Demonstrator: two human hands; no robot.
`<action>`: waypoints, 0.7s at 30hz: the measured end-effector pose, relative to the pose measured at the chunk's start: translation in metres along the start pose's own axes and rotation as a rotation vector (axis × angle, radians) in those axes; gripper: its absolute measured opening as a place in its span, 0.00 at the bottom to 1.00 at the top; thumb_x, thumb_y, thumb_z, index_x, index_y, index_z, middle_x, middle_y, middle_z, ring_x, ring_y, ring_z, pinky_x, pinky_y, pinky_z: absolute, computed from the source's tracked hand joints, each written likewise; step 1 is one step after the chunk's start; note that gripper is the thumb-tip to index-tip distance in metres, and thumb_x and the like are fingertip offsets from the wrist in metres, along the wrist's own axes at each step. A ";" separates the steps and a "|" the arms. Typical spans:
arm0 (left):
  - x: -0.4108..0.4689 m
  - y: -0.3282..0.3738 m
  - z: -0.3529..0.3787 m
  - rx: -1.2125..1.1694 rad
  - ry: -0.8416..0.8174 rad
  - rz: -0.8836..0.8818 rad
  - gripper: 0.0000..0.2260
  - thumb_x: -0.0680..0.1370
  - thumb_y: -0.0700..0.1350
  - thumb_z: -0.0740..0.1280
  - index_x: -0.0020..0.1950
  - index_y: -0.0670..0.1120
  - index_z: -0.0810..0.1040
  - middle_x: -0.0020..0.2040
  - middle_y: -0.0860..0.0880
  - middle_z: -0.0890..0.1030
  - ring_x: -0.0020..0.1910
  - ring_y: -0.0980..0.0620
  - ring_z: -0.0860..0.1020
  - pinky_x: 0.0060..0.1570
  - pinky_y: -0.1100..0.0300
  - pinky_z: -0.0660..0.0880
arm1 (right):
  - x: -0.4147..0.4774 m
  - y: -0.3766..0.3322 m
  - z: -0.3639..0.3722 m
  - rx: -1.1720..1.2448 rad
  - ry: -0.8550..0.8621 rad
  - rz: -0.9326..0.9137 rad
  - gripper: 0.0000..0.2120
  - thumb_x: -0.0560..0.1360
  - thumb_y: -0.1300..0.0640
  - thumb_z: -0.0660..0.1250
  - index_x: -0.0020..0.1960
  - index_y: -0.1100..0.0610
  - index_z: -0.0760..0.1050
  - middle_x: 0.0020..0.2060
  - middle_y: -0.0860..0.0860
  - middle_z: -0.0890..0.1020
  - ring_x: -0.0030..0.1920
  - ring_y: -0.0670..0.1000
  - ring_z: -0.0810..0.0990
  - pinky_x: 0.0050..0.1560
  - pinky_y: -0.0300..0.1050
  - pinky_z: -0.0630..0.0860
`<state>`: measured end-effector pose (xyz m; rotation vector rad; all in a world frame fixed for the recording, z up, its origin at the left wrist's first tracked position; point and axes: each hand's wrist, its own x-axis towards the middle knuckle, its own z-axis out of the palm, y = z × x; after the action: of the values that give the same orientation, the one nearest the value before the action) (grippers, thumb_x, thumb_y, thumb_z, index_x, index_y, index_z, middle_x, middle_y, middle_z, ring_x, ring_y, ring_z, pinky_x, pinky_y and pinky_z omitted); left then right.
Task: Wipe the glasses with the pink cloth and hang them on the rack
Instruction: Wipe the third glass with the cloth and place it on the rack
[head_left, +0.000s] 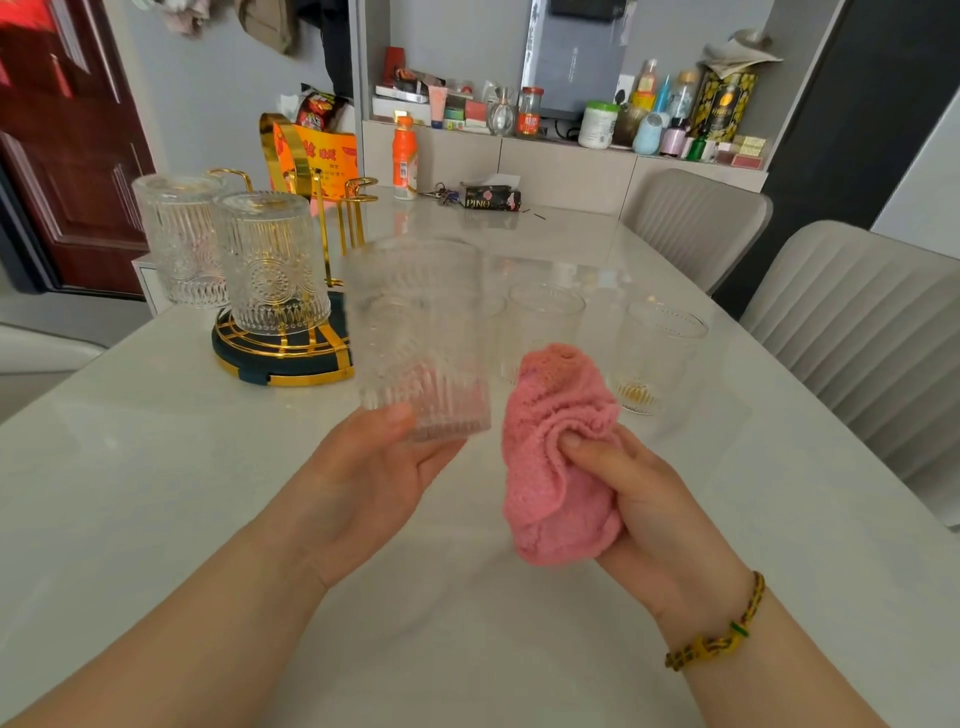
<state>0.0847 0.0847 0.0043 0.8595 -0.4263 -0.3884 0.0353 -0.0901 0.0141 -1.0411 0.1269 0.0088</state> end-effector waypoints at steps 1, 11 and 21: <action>0.000 0.000 0.000 0.038 0.020 0.047 0.29 0.47 0.55 0.81 0.46 0.50 0.84 0.50 0.50 0.84 0.53 0.53 0.81 0.52 0.63 0.77 | 0.000 -0.001 0.000 -0.005 0.013 0.012 0.21 0.60 0.62 0.66 0.53 0.62 0.74 0.41 0.54 0.82 0.37 0.48 0.83 0.38 0.40 0.80; 0.003 -0.015 0.009 0.573 0.191 0.125 0.44 0.47 0.50 0.75 0.62 0.40 0.70 0.46 0.51 0.83 0.44 0.58 0.82 0.37 0.69 0.76 | -0.003 0.028 0.022 -0.086 -0.109 0.109 0.17 0.72 0.68 0.62 0.60 0.57 0.71 0.55 0.58 0.80 0.53 0.54 0.80 0.49 0.42 0.79; 0.010 -0.012 -0.001 0.588 0.309 0.194 0.43 0.49 0.52 0.73 0.63 0.42 0.69 0.49 0.52 0.80 0.44 0.61 0.81 0.38 0.71 0.76 | -0.007 0.015 0.017 -0.181 -0.112 0.014 0.16 0.63 0.65 0.66 0.51 0.57 0.76 0.40 0.54 0.83 0.38 0.48 0.82 0.34 0.37 0.78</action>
<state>0.0917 0.0739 -0.0039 1.4123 -0.3344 0.0633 0.0289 -0.0674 0.0103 -1.2182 0.0314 0.0928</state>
